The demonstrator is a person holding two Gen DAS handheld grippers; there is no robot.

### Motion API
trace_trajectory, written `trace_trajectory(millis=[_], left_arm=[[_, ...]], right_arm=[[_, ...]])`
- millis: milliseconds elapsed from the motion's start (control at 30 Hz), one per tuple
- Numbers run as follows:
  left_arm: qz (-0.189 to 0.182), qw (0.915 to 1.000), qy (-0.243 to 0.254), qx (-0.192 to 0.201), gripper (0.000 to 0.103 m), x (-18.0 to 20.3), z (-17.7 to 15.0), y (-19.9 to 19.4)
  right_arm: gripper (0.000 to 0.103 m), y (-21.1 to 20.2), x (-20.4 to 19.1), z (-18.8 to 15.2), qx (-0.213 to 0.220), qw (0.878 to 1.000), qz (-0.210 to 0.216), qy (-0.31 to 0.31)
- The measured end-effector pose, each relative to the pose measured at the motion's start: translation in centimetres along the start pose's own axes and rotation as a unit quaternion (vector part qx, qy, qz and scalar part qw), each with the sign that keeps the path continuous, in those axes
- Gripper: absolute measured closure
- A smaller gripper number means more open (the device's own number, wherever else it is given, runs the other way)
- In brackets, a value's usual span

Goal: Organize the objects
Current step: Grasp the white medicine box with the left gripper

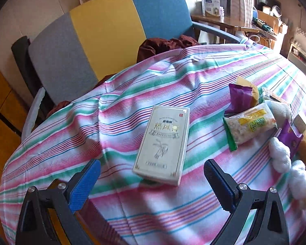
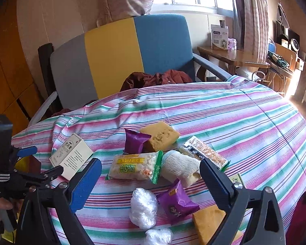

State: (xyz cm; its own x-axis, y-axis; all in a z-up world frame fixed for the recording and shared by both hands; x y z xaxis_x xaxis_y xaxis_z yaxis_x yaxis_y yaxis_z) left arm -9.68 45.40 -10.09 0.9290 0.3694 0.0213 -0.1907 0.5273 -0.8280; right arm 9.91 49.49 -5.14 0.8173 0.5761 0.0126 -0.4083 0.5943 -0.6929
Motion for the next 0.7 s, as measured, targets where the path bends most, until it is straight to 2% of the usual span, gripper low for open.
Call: trace_trajectory(millis=[133,200,233,267,367,433,700], left_arm=[[-0.01,0.9998,-0.003,-0.015,0.004,-0.2,0.8,2.5],[-0.024,0.9994,-0.008,-0.022,0.018,-0.1,1.0,3.6],[-0.034,0.9988,-0.014,-0.033,0.041,0.0,0.9,4.3],[-0.048,0.9976,-0.021,-0.045,0.052,0.2,0.6,4.8],[-0.062,0.997,-0.031,-0.034,0.052,0.8,0.4,4.3],[-0.044,0.9986,-0.02,-0.02,0.052,1.3,0.3,3.1],[-0.058,0.9963,-0.045,0.043,0.052,4.0,-2.5,-4.3]], right_arm=[[0.004,0.3,0.0,-0.2,-0.011,1.0,0.008,0.006],[0.004,0.5,-0.1,-0.4,-0.015,1.0,0.011,0.006],[0.004,0.5,-0.2,-0.4,-0.015,1.0,0.012,0.004],[0.004,0.6,-0.3,-0.5,-0.016,1.0,0.011,0.002],[0.004,0.9,-0.5,-0.8,-0.025,1.0,0.014,-0.006],[0.004,1.0,-0.7,-0.9,-0.026,1.0,0.01,-0.011],[0.005,1.3,-0.4,-1.1,-0.032,0.999,0.001,-0.016]])
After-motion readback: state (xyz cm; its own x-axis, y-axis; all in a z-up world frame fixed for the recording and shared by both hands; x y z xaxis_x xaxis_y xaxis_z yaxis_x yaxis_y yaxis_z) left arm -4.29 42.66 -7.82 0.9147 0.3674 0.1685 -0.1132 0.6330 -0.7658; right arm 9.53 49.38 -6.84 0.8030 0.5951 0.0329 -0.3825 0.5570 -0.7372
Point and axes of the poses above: each gripper's, at about its wrist camera, not at the fingertips, and y roughly the way its jaws point, x to its right, z to its top, the point moved 9 cm from there along y, roughly the way its jaws point, and after that the axes turned 14 degrees about -z, right-handed, at the moved point
